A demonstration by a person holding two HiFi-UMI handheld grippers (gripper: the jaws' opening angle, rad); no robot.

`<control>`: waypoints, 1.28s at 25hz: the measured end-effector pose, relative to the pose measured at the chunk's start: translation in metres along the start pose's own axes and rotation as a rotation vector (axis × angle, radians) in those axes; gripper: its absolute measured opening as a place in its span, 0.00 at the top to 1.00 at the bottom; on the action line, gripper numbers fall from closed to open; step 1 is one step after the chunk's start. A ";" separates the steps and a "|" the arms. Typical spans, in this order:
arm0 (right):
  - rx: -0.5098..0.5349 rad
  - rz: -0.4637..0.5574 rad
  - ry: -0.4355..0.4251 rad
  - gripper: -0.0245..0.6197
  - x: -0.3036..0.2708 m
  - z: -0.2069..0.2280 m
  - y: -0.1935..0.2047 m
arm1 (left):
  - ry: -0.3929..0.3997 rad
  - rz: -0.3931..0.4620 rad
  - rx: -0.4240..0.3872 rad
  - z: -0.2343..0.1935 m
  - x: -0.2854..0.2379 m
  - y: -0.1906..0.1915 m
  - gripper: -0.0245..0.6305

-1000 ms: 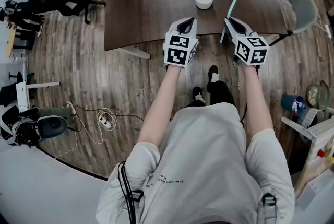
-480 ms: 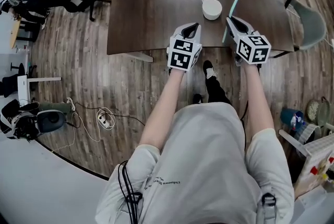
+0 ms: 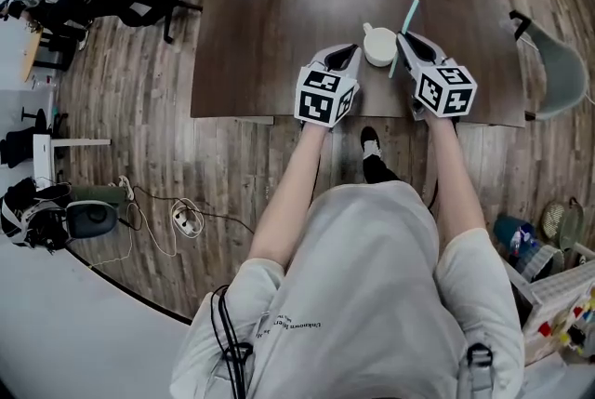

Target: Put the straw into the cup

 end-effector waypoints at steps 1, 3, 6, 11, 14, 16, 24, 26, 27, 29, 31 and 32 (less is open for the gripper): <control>-0.003 0.001 -0.006 0.89 -0.005 0.001 -0.001 | 0.003 -0.002 -0.003 -0.003 -0.005 -0.004 0.96; -0.010 0.001 -0.013 0.89 -0.013 0.005 -0.004 | 0.010 -0.015 -0.014 -0.008 -0.016 -0.010 0.96; -0.015 -0.003 -0.025 0.89 -0.026 0.014 -0.009 | 0.015 -0.032 -0.013 -0.016 -0.035 -0.014 0.96; -0.022 -0.013 -0.030 0.89 -0.045 0.031 -0.009 | 0.027 -0.069 -0.006 -0.024 -0.064 -0.013 0.96; -0.030 -0.023 -0.043 0.89 -0.059 0.036 -0.008 | 0.020 -0.075 0.006 -0.034 -0.075 -0.014 0.96; -0.029 -0.036 -0.055 0.89 -0.069 0.037 -0.005 | 0.014 -0.076 0.016 -0.043 -0.080 -0.015 0.96; -0.029 -0.101 -0.084 0.89 -0.098 0.048 0.016 | -0.006 -0.112 0.047 -0.063 -0.098 -0.005 0.96; -0.032 -0.114 -0.092 0.89 -0.102 0.048 0.020 | -0.013 -0.115 0.059 -0.066 -0.101 -0.004 0.96; -0.033 -0.121 -0.096 0.89 -0.104 0.048 0.022 | -0.015 -0.115 0.065 -0.068 -0.103 -0.003 0.96; -0.034 -0.135 -0.108 0.89 -0.109 0.046 0.027 | -0.023 -0.118 0.077 -0.071 -0.107 0.001 0.96; -0.031 -0.152 -0.124 0.89 -0.114 0.044 0.033 | -0.032 -0.124 0.092 -0.074 -0.110 0.006 0.96; -0.030 -0.160 -0.132 0.89 -0.116 0.044 0.036 | -0.036 -0.126 0.100 -0.076 -0.111 0.009 0.96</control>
Point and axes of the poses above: the fingertips, and each gripper's own axes: x backward along the fingers, z to its right, y out of its underside, the point moved 1 cm from there along x, backward along the fingers, and after that the axes turned 11 degrees about y, right-handed, at the moved point
